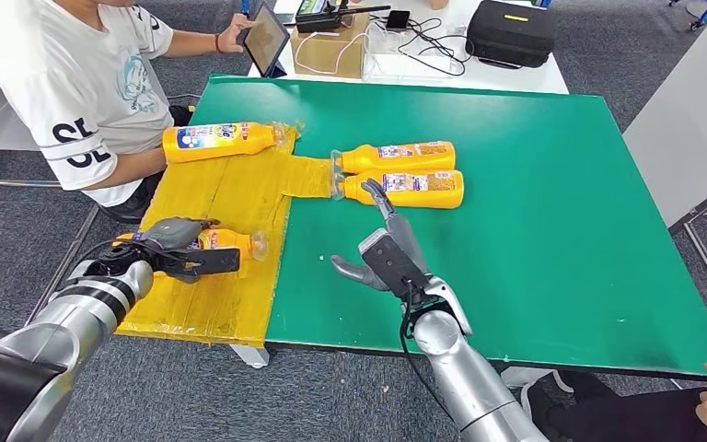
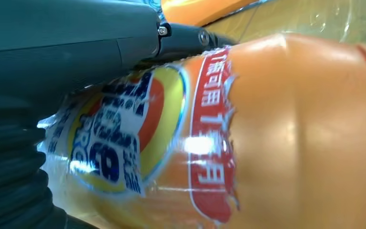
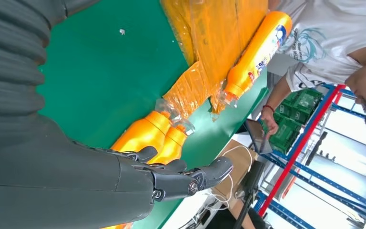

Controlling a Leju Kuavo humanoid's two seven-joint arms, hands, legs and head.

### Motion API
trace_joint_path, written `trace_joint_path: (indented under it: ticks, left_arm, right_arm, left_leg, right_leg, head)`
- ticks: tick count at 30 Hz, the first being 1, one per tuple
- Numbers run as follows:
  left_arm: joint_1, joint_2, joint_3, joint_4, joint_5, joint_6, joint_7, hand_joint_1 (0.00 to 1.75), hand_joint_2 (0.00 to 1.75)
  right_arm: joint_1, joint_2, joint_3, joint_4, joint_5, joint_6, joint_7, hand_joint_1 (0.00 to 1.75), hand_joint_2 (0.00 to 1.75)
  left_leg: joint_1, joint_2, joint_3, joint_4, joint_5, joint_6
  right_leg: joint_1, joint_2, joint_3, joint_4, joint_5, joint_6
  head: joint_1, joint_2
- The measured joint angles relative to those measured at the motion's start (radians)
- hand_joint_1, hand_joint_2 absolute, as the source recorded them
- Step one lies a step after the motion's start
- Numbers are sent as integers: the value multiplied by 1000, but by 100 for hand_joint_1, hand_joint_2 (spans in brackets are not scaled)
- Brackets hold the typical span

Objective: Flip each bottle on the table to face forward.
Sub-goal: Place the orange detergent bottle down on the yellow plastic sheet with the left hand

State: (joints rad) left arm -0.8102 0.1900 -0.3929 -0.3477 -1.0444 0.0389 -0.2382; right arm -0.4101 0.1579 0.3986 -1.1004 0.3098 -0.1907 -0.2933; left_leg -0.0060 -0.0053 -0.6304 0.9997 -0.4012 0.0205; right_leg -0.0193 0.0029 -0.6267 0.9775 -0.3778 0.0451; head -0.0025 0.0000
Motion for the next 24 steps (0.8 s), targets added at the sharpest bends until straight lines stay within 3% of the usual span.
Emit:
trace_joint_path:
  ticks: [9, 24]
  left_arm:
    - [8, 0, 8, 11, 24, 43, -16, 0, 175]
    - [95, -2, 164, -19, 216, 214, -225, 0, 175]
  right_arm:
    - [-21, 0, 16, 24, 5, 3, 12, 0, 175]
    - [-26, -11, 16, 40, 4, -1, 18, 0, 175]
  left_leg:
    - [0, -1, 0, 0, 0, 0]
    - [0, 0, 0, 0, 0, 0]
  right_leg:
    - [0, 0, 0, 0, 0, 0]
    - [0, 0, 0, 0, 0, 0]
  head:
    - [0, 0]
    - [0, 0]
